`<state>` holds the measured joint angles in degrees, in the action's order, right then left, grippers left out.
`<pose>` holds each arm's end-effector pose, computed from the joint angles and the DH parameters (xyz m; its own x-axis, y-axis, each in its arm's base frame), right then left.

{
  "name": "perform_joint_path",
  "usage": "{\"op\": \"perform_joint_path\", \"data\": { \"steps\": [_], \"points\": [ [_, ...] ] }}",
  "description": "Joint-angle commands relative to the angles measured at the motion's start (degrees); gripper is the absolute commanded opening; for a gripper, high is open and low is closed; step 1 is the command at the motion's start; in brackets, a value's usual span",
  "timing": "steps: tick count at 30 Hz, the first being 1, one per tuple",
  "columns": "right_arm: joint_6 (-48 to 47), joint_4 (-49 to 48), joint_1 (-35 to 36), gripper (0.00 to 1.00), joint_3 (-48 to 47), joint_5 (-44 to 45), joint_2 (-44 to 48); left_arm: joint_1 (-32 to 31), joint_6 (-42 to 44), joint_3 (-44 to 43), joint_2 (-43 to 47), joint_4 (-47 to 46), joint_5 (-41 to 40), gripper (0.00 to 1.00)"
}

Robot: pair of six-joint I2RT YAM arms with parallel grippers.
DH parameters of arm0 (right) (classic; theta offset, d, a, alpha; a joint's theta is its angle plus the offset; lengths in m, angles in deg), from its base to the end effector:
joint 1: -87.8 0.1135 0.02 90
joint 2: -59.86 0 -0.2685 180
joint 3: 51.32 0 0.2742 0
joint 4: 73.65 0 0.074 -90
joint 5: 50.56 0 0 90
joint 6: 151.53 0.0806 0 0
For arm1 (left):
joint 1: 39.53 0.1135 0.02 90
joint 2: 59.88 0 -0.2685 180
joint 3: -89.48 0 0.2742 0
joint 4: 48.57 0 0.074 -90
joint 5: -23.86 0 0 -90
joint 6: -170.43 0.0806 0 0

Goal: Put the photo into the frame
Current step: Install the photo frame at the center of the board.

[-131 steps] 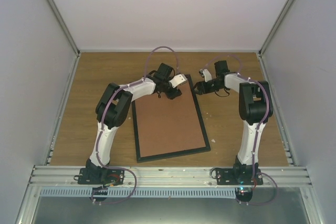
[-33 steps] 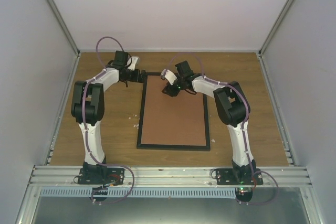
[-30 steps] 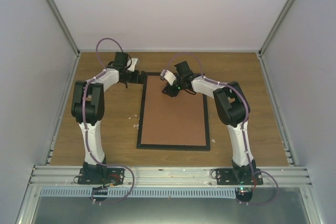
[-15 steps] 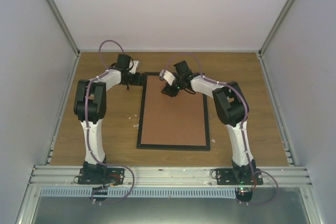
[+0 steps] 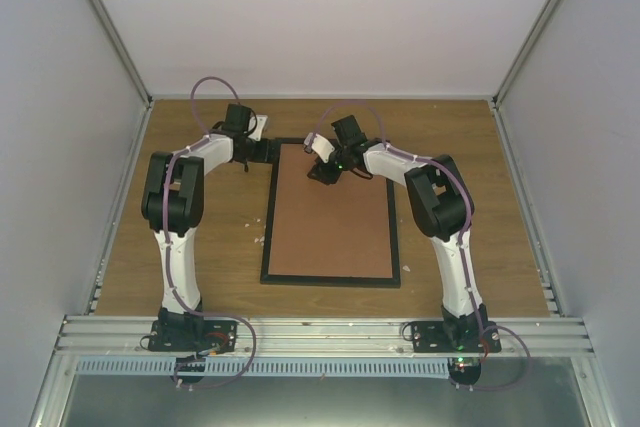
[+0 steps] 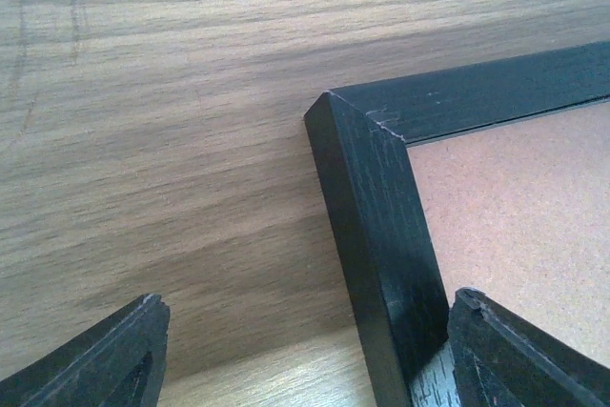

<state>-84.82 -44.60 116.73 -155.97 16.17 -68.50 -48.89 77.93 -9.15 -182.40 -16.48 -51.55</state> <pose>0.4461 0.2829 0.0959 -0.3816 -0.6259 -0.6802 -0.8759 0.4800 0.0496 0.4901 -0.1014 0.1029 -0.8300 0.0940 -0.5498 0.2605 0.9369 -0.2330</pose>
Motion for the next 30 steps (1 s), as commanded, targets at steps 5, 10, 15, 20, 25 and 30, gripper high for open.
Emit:
{"op": "perform_joint_path", "data": {
  "steps": [5, 10, 15, 20, 25, 30],
  "points": [
    [0.5, 6.4, -0.4, 0.55, 1.1, 2.6, -6.1, -2.2, 2.2, 5.6, -0.5, 2.4, -3.8, 0.77],
    [1.0, 6.7, -0.4, 0.55, 0.4, 2.3, -6.5, -2.6, 2.2, 7.0, 0.0, 2.1, -5.5, 0.75],
    [1.2, 6.9, -0.5, 0.55, 0.2, 2.2, -6.9, -4.8, 4.4, 8.5, 0.5, 1.5, -8.2, 0.73],
    [1.4, 7.0, -0.6, 0.55, -0.1, 2.1, -7.1, -6.3, 5.6, 10.7, 1.2, 0.8, -9.8, 0.72],
    [1.7, 7.2, -0.6, 0.55, -0.6, 1.9, -7.5, -8.0, 6.9, 11.4, 1.4, 0.3, -13.6, 0.71],
    [1.8, 7.4, -0.6, 0.55, -0.9, 1.8, -7.8, -9.8, 9.4, 11.8, 0.7, 0.8, -17.0, 0.71]
  ]
}}
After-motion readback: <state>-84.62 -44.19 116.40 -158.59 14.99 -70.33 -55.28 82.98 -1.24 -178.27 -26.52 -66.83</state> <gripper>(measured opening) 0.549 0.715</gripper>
